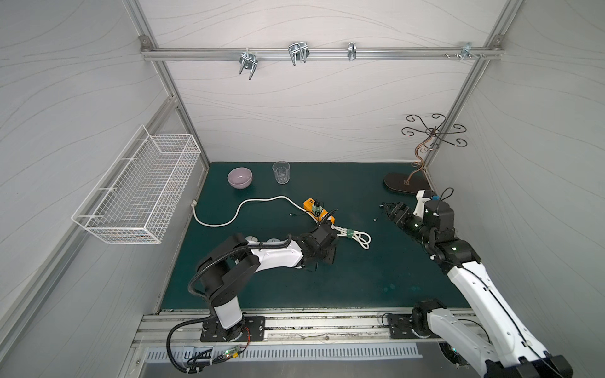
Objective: Unplug the wireless mouse
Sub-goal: Place the plug at the center of the board.
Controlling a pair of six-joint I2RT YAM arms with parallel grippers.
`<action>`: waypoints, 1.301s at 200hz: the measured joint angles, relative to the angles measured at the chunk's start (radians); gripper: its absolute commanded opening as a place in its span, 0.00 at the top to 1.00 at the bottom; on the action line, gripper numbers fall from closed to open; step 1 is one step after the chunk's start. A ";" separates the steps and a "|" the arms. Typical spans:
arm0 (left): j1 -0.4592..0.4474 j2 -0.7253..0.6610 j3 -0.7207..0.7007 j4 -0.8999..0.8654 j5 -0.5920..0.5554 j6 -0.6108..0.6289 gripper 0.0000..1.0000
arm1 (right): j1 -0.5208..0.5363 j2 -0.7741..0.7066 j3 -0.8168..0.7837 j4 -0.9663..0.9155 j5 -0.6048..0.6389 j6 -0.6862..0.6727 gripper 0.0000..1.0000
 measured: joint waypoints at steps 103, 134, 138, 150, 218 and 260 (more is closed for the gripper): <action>-0.065 0.051 0.059 -0.126 -0.114 -0.016 0.87 | 0.000 -0.011 -0.003 -0.012 -0.001 -0.008 0.17; -0.069 0.050 0.050 -0.111 -0.117 -0.014 0.69 | 0.000 0.019 -0.021 0.012 -0.008 -0.007 0.17; -0.069 0.048 0.047 -0.104 -0.117 -0.014 0.66 | 0.001 0.023 -0.024 0.015 -0.008 -0.006 0.17; -0.069 0.040 0.032 -0.079 -0.109 -0.013 0.62 | 0.001 0.032 -0.031 0.021 -0.010 -0.006 0.17; -0.068 -0.035 -0.095 0.088 -0.016 -0.020 0.52 | 0.003 0.045 -0.051 0.054 -0.022 -0.006 0.17; -0.069 -0.101 -0.140 0.089 -0.043 -0.036 0.51 | 0.003 0.043 -0.071 0.062 -0.031 -0.006 0.17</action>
